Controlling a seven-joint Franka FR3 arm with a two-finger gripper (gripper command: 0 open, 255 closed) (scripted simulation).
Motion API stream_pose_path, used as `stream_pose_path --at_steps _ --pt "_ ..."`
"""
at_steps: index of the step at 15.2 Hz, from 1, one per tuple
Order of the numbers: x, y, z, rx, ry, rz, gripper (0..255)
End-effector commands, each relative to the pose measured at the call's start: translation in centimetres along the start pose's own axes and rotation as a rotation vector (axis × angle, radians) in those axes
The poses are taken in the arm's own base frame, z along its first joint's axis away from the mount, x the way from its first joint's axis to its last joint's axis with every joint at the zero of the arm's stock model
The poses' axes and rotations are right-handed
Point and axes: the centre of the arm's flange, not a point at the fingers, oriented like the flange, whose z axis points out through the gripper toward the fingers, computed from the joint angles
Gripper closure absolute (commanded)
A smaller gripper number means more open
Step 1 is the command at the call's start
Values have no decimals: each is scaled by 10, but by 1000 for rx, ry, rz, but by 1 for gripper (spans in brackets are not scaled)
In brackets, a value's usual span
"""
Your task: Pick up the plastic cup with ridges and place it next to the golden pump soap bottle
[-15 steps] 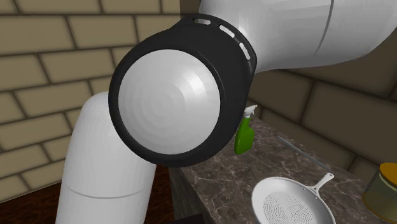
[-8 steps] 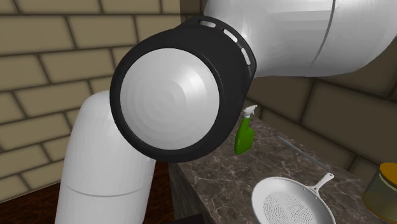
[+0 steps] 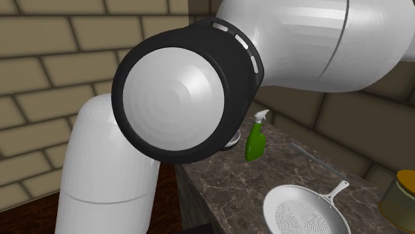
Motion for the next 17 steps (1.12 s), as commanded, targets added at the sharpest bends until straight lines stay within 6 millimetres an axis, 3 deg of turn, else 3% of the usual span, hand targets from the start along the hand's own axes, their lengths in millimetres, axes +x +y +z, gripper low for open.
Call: stream_pose_path --at_steps 1,17 --pt "0 -2 10 -1 0 0 255" --pt "-4 -19 92 -1 0 0 255"
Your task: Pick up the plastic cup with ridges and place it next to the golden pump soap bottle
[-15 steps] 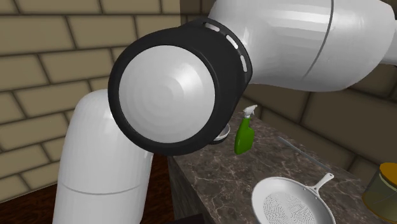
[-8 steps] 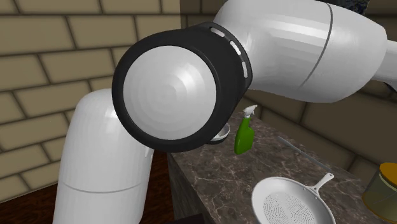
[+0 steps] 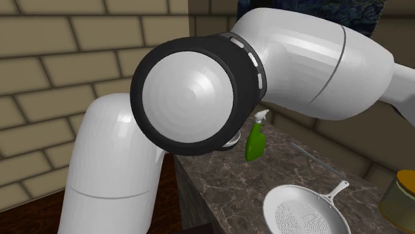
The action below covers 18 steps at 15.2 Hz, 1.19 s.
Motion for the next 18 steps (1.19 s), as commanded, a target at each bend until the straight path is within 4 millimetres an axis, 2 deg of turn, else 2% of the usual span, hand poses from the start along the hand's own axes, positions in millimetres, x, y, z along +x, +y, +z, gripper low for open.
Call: stream_pose_path --at_steps 1,18 --pt "-1 -3 11 -1 0 0 255" --pt "-4 -20 95 -1 0 0 255"
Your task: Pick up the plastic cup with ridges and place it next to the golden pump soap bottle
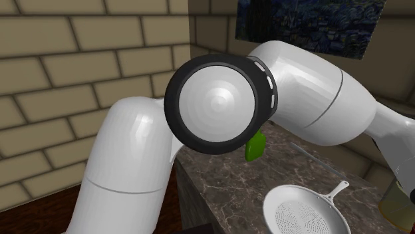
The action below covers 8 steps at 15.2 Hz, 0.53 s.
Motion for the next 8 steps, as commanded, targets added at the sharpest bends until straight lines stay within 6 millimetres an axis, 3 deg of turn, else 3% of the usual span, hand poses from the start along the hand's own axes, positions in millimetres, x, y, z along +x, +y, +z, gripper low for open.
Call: stream_pose_path --at_steps 1,7,8 --pt "-1 0 4 -1 0 0 255" --pt "-1 0 4 -1 0 0 255" --pt "-1 0 4 -1 0 0 0"
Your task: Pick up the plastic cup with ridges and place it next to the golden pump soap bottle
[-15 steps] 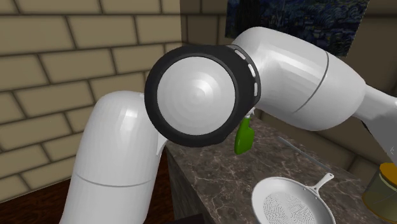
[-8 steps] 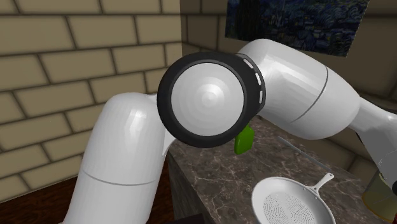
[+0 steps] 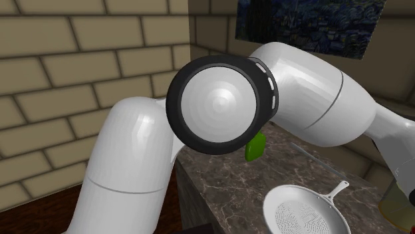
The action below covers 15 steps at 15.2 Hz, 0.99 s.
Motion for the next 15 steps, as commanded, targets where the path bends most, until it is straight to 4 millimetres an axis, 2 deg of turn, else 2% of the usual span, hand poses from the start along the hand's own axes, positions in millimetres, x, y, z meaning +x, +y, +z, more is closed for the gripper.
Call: stream_pose_path --at_steps 1,5,9,15 --pt "0 0 0 0 0 0 0" --pt "0 0 0 0 0 0 0" --pt "0 0 -50 0 0 0 0" --pt "0 0 -50 0 0 0 0"
